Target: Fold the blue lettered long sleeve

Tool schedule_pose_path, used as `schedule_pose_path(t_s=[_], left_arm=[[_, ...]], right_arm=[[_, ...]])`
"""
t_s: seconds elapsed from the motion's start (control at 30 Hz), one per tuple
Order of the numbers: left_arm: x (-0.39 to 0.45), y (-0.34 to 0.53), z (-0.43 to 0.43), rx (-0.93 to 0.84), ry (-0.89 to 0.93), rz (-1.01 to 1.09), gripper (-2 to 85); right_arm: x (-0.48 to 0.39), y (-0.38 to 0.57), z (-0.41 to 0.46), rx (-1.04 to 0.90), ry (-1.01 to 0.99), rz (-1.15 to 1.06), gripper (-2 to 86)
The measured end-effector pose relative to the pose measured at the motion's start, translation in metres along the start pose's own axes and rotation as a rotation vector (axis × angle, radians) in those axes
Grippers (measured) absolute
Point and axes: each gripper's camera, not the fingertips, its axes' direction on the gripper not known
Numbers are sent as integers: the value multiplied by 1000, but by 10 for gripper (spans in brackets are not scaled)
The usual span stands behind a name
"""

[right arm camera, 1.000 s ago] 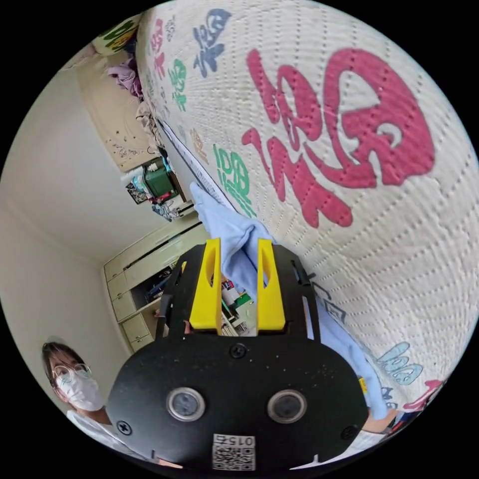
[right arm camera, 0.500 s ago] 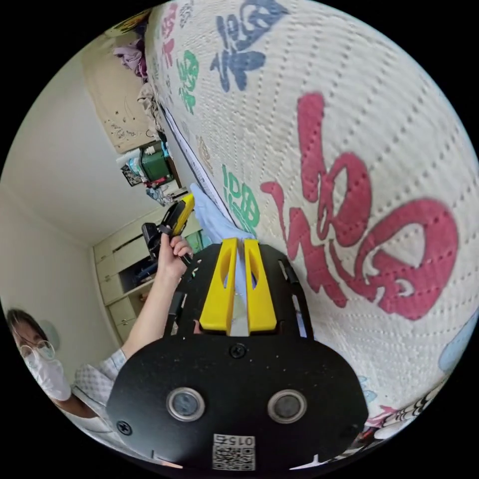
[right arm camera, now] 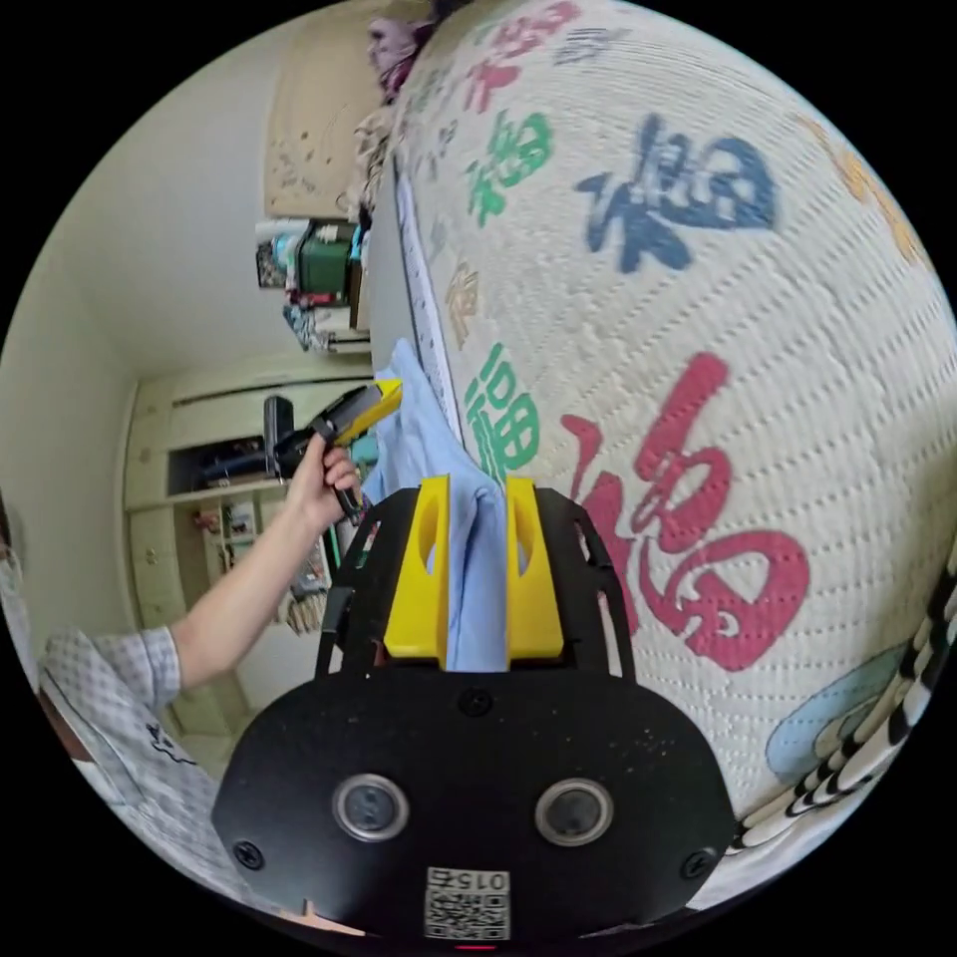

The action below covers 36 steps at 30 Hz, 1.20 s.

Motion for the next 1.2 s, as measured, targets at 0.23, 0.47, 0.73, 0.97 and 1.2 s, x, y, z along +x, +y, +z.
schedule_pose_path(t_s=[0.23,0.47,0.73,0.97,1.2], left_arm=[[15,-9,-4,8,-76,66,37],[-7,28,-39,89,-50,25,51],[-90,216,-119,-34,-49,-60,62],[-172,369,-123,-156,110,-339,85],[-196,391,-114,-220,211,-238,60]], right_arm=[[-74,-27,-17,-9,182,20,22],[-131,-50,-50,-7,211,16,44],[-280,17,-67,-194,322,-138,69],[-360,78,38,-511,157,28,97],[-431,76,78,-494,223,200,87]])
